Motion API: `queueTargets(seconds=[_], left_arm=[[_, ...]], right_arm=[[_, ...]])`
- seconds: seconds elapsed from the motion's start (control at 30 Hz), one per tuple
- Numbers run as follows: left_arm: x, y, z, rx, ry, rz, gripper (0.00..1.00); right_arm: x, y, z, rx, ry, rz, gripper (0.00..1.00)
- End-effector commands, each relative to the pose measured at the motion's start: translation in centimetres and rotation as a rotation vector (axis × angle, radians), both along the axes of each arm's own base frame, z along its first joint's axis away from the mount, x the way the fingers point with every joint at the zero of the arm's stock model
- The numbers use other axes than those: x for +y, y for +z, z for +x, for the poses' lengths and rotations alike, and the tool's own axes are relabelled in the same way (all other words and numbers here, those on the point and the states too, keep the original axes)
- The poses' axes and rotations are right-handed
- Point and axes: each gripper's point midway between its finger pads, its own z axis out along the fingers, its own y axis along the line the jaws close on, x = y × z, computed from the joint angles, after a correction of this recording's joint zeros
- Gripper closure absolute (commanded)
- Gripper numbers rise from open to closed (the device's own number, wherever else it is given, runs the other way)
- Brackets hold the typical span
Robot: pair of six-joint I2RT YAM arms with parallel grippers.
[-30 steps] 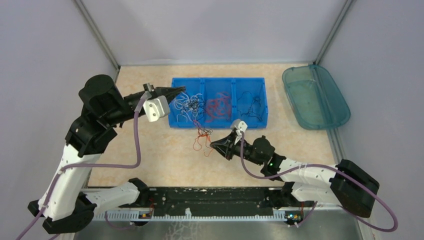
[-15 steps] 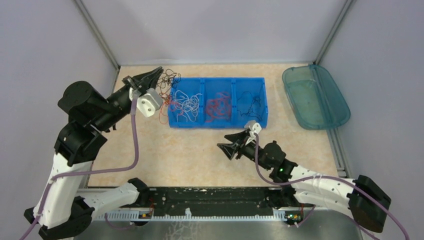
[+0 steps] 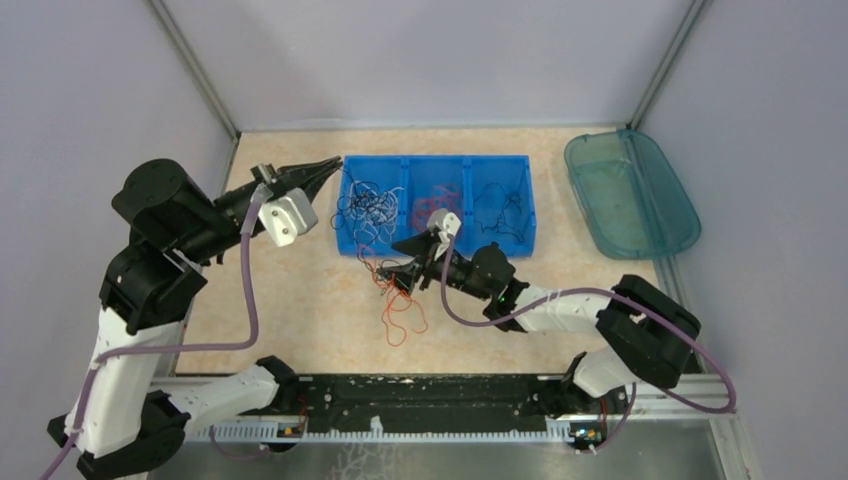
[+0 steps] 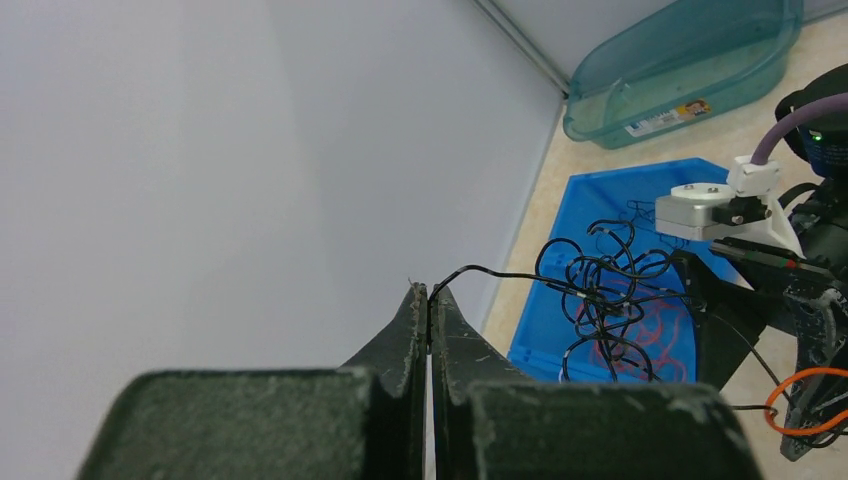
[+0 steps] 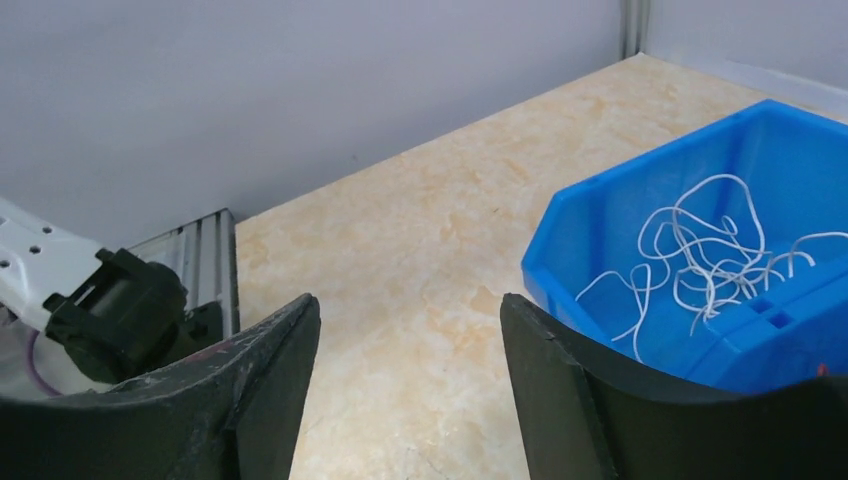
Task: Untangle the cables
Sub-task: Untie the cable.
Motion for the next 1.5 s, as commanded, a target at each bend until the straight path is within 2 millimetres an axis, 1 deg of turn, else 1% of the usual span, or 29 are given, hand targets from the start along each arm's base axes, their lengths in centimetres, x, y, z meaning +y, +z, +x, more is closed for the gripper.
queueTargets(seconds=[0.0, 0.07, 0.1, 0.13, 0.2, 0.23, 0.3, 0.37, 0.43, 0.47, 0.57, 0.6, 0.63, 0.67, 0.77, 0.8, 0.87, 0.93, 1.03, 1.07, 1.1, 1.17, 1.27, 1.33, 1.37, 1.4, 1.47], left_arm=[[-0.2, 0.3, -1.0, 0.015, -0.040, -0.012, 1.00], [-0.2, 0.0, -1.0, 0.021, -0.042, -0.009, 1.00], [-0.2, 0.0, -1.1, 0.022, -0.045, -0.012, 1.00], [-0.3, -0.2, -1.1, 0.026, -0.050, -0.013, 1.00], [-0.5, -0.2, -1.3, 0.032, -0.064, -0.018, 1.00], [-0.6, -0.1, -1.3, 0.034, -0.068, -0.020, 1.00], [-0.7, 0.0, -1.3, 0.036, -0.069, -0.029, 1.00], [-0.7, 0.3, -1.2, 0.032, -0.069, -0.033, 1.00], [-0.7, 0.5, -1.1, 0.025, -0.067, -0.033, 1.00], [-0.7, 0.6, -1.1, 0.019, -0.064, -0.031, 1.00], [-0.7, 0.8, -1.0, 0.011, -0.062, -0.031, 1.00], [-0.7, 0.9, -1.0, 0.008, -0.062, -0.032, 1.00], [-0.7, 1.0, -1.1, 0.007, -0.062, -0.033, 1.00], [-0.7, 0.9, -1.1, 0.008, -0.064, -0.033, 1.00], [-0.8, 0.9, -1.1, 0.013, -0.069, -0.034, 1.00], [-0.9, 0.8, -1.1, 0.016, -0.073, -0.033, 1.00], [-1.0, 0.9, -1.2, 0.020, -0.077, -0.038, 1.00], [-1.0, 1.0, -1.2, 0.025, -0.081, -0.044, 1.00], [-1.0, 1.0, -1.2, 0.030, -0.079, -0.045, 1.00], [-0.9, 0.9, -1.1, 0.030, -0.074, -0.044, 1.00], [-0.8, 0.7, -0.9, 0.027, -0.062, -0.039, 1.00], [-0.5, -0.1, -0.2, 0.015, -0.023, -0.014, 1.00], [0.8, -1.2, 1.8, -0.011, 0.099, -0.003, 1.00], [1.6, -3.9, 3.1, -0.009, 0.176, 0.044, 1.00], [1.9, -5.7, 3.5, 0.001, 0.202, 0.078, 1.00], [2.1, -7.7, 3.6, 0.023, 0.213, 0.112, 1.00], [2.1, -11.8, 2.5, 0.115, 0.173, 0.161, 0.99]], right_arm=[[0.7, 5.5, -1.7, -0.091, 0.126, 0.186, 0.39], [0.4, 5.8, -2.6, -0.085, 0.156, 0.213, 0.51], [0.2, 5.9, -3.0, -0.082, 0.172, 0.224, 0.53], [0.1, 6.2, -3.6, -0.086, 0.196, 0.234, 0.53], [0.1, 6.7, -4.9, -0.096, 0.246, 0.257, 0.46], [0.2, 7.2, -5.4, -0.097, 0.272, 0.274, 0.44], [0.4, 8.2, -6.5, -0.102, 0.326, 0.311, 0.44], [0.7, 8.6, -7.1, -0.098, 0.355, 0.328, 0.44], [0.8, 8.5, -7.1, -0.095, 0.351, 0.330, 0.44], [0.7, 8.3, -7.0, -0.094, 0.342, 0.324, 0.42], [0.3, 7.3, -6.4, -0.102, 0.290, 0.284, 0.29], [0.1, 7.1, -6.2, -0.109, 0.269, 0.274, 0.24], [-0.2, 7.1, -6.1, -0.122, 0.253, 0.272, 0.22], [-0.2, 6.8, -6.0, -0.119, 0.245, 0.253, 0.20], [0.1, 7.0, -5.3, -0.131, 0.217, 0.220, 0.20], [0.3, 6.8, -4.8, -0.131, 0.201, 0.197, 0.23], [0.6, 6.4, -3.7, -0.126, 0.155, 0.160, 0.32], [0.3, 6.5, -2.8, -0.123, 0.099, 0.165, 0.45], [-0.8, 7.3, -2.4, -0.141, 0.050, 0.209, 0.76], [-1.0, 7.5, -2.4, -0.141, 0.040, 0.216, 0.91], [-1.2, 7.2, -2.3, -0.131, 0.029, 0.205, 1.00], [-1.4, 6.4, -2.3, -0.111, 0.024, 0.162, 1.00], [-2.4, 5.1, -2.9, -0.088, 0.018, 0.115, 1.00], [-3.2, 4.1, -3.4, -0.049, 0.019, 0.087, 1.00], [-3.4, 3.7, -3.8, -0.015, 0.036, 0.071, 1.00], [-3.5, 3.7, -4.3, 0.014, 0.066, 0.066, 1.00], [-3.5, 4.3, -5.6, 0.073, 0.143, 0.060, 1.00]])
